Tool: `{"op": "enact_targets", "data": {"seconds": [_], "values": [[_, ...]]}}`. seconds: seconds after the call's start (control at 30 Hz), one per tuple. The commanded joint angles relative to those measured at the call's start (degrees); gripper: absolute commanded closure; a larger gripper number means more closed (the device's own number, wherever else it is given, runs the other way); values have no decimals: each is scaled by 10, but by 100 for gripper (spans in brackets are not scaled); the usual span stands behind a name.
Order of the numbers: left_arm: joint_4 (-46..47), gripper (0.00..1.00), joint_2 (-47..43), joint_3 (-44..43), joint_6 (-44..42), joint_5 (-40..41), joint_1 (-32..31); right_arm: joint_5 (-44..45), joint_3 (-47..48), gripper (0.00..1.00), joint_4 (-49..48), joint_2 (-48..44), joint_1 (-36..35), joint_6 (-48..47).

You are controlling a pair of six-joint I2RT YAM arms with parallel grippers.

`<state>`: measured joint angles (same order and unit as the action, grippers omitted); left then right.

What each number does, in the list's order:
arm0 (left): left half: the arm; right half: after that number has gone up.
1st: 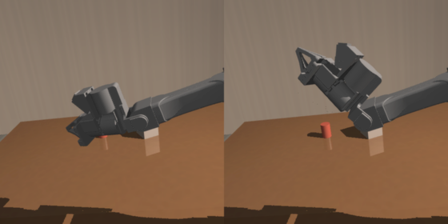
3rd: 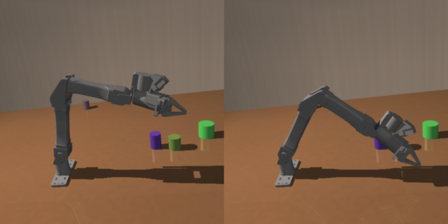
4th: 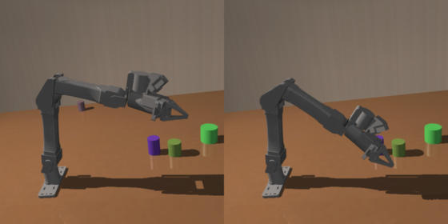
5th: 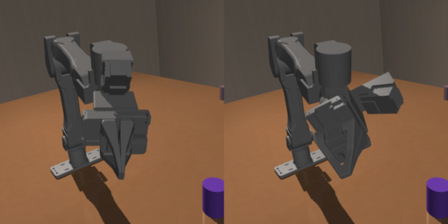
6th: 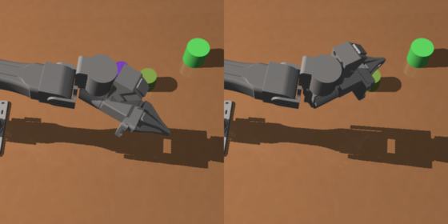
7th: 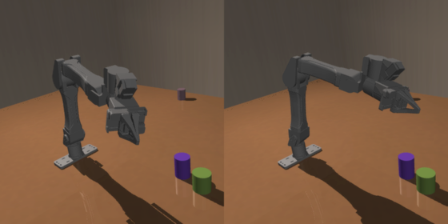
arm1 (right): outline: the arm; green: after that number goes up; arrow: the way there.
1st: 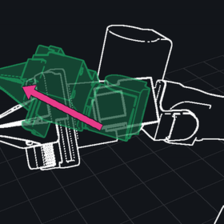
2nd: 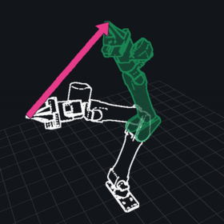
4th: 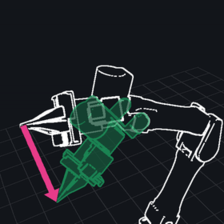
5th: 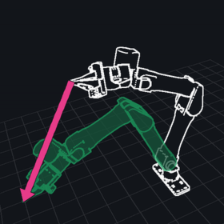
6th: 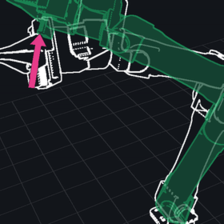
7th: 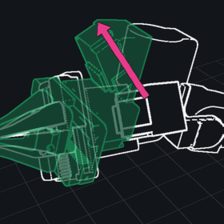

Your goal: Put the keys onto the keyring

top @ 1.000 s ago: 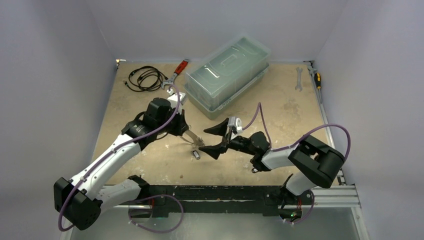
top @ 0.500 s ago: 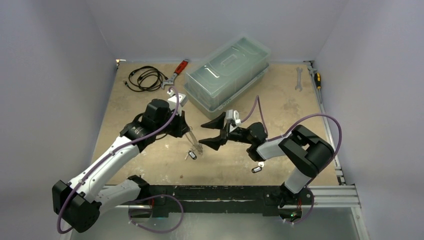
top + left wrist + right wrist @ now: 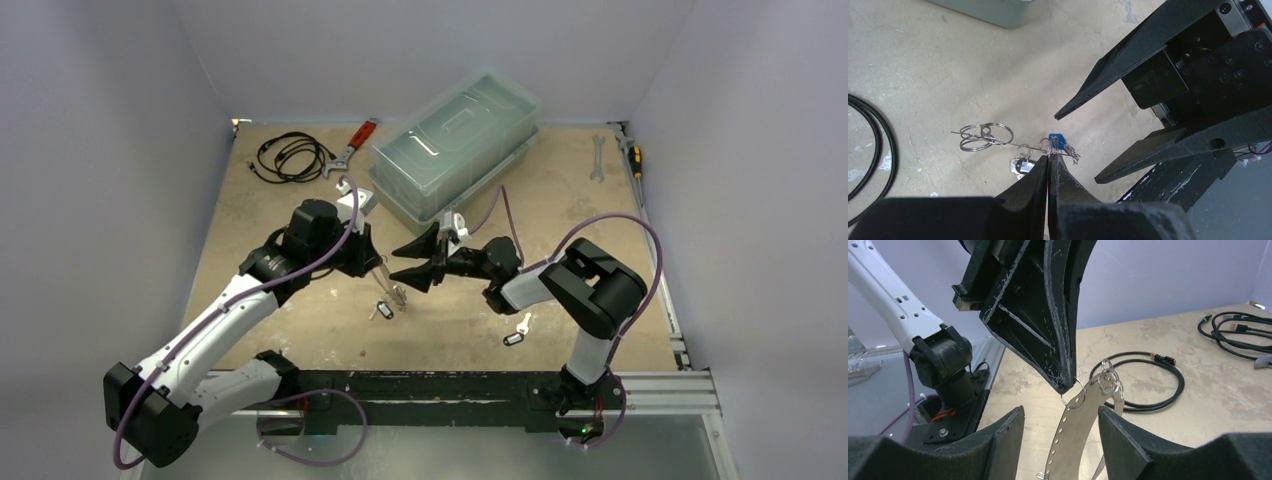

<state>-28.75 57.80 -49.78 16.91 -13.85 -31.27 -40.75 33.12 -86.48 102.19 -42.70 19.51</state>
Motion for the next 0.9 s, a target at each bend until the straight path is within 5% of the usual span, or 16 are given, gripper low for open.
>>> {"op": "enact_targets", "data": {"seconds": [0.0,0.87], "values": [[33,100,-12,1,-10,-21,-2,-21,28,41,-111,-4,0,-5],[51,100,-37,9,-14,-71,-2,-110,70,58,-82,19,27,28]]}}
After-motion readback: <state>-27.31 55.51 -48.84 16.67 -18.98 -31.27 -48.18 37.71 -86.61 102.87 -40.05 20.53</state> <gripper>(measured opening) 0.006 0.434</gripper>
